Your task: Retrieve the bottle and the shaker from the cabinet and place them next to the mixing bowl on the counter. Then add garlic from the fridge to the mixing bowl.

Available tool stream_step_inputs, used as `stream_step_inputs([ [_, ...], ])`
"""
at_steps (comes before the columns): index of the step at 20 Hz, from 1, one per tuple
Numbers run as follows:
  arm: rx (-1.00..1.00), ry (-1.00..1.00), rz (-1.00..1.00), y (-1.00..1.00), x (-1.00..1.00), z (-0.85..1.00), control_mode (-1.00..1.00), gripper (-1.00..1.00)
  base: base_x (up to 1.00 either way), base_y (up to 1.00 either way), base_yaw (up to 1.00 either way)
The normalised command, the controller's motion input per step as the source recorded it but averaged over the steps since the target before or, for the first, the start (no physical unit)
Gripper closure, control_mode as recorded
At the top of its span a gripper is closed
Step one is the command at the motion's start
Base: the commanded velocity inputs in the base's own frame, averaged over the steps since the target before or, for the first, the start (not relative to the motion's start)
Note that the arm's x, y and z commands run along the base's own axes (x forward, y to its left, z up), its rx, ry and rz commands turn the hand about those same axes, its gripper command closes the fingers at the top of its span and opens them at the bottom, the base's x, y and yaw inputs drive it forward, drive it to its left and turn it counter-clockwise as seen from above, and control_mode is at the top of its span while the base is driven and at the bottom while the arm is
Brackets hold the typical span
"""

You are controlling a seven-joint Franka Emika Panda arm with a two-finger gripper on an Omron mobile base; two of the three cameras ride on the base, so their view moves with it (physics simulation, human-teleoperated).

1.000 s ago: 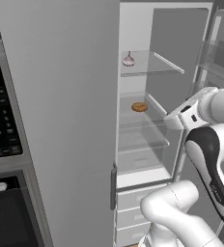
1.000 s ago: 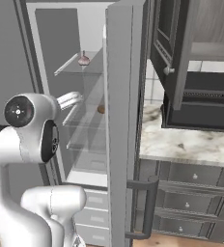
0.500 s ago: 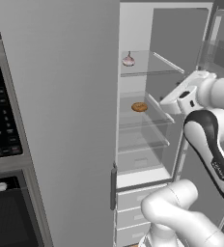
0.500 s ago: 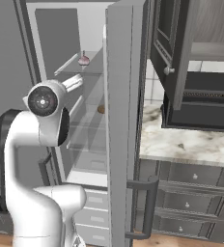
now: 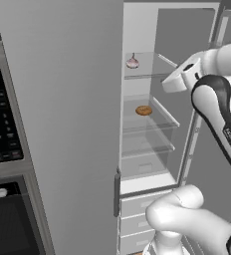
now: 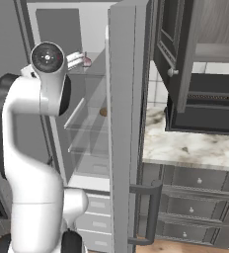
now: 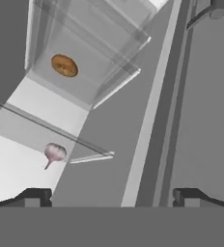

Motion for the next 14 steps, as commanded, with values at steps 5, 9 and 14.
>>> stream_step_inputs([
  [5,-0.14,0.36,0.00,0.00,0.33,0.21,-1.00,-1.00,0.00,0.00,0.00],
  [9,0.00,0.15,-0.01,0.00,0.48,0.00,-1.00,-1.00,0.00,0.00,0.00],
  [14,0.00,0.14,-0.01,0.00,0.68,-0.30,-1.00,-1.00,0.00,0.00,0.00],
])
